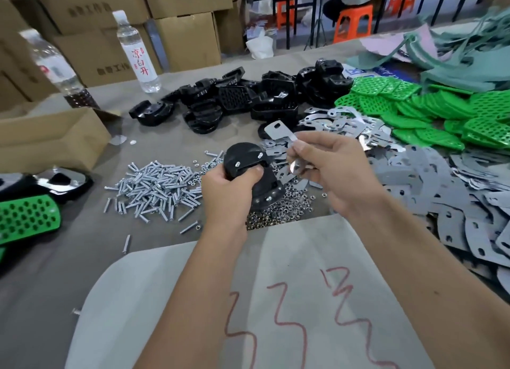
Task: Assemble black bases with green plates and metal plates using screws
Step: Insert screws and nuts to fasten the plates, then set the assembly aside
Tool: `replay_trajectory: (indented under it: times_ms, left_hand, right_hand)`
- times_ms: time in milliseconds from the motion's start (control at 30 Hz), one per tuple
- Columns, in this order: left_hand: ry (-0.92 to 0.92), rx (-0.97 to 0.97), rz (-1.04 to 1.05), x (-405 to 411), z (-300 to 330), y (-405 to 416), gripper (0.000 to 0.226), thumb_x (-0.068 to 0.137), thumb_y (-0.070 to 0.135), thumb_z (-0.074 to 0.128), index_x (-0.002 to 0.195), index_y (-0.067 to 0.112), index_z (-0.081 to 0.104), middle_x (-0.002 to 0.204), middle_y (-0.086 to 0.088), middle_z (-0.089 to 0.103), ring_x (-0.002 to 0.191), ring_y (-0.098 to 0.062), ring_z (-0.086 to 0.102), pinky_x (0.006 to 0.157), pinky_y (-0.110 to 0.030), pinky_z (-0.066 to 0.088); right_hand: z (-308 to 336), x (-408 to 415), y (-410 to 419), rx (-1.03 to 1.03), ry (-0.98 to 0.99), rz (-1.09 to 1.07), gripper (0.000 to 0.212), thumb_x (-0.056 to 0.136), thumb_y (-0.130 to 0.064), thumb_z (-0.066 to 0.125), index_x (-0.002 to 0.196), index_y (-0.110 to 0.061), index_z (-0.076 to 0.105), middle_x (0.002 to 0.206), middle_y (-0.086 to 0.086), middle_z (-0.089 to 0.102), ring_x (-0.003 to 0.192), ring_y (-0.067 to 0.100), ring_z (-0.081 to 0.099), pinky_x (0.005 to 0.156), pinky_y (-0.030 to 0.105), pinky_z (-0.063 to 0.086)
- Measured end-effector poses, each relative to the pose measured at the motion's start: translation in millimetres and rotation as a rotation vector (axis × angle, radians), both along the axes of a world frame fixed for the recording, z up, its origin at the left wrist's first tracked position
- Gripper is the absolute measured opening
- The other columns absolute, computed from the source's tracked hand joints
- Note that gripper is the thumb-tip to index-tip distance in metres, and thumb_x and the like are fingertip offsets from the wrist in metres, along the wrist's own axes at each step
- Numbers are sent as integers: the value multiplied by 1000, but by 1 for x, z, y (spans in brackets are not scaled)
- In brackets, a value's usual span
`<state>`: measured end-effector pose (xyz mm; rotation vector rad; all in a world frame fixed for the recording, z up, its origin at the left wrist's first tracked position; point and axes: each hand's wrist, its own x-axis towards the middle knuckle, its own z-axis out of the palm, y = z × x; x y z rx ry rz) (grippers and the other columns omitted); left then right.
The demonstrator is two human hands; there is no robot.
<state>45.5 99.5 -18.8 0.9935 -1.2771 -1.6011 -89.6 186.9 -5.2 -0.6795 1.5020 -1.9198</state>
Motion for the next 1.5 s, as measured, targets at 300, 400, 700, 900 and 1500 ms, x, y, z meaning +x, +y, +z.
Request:
replay_trajectory:
  times_ms: [300,400,700,900,1500]
  left_hand:
    - [4,37,-10,8,-1,-10,19,84,-4,75,91,13,76,79,-3,79,69,-20,77,58,-36,63]
    - [41,51,18,8,0,-11,19,84,-4,75,90,13,76,75,0,78,65,-16,76,53,-28,58]
    - [31,-83,-136,-9,6,21,27,83,1,78,76,27,80,79,-3,78,69,-20,75,56,-39,63]
    - [-67,-109,-308,-47,7,61,20,75,17,78,82,36,79,79,4,78,77,-23,76,78,-52,64]
    - [8,-3,-131,-64,7,45,15,80,4,80,80,19,78,78,-1,79,71,-21,78,60,-38,63]
  right_hand:
    - [-8,6,5,-48,4,177,17,90,-18,73,76,-23,67,71,9,68,62,23,49,44,21,35]
    - [-10,6,5,45,65,-12,6,96,-14,71,98,-15,65,74,6,74,58,21,62,47,26,46]
    - [11,-34,59,715,997,-524,17,88,-23,77,103,-14,77,90,13,72,94,36,59,93,43,45]
    - [30,-71,115,1288,785,-448,77,76,-77,72,117,-14,62,131,26,53,133,46,37,104,53,39]
    - [27,-80,46,570,1027,-649,21,102,-31,64,115,-25,80,109,8,66,115,34,49,90,27,28]
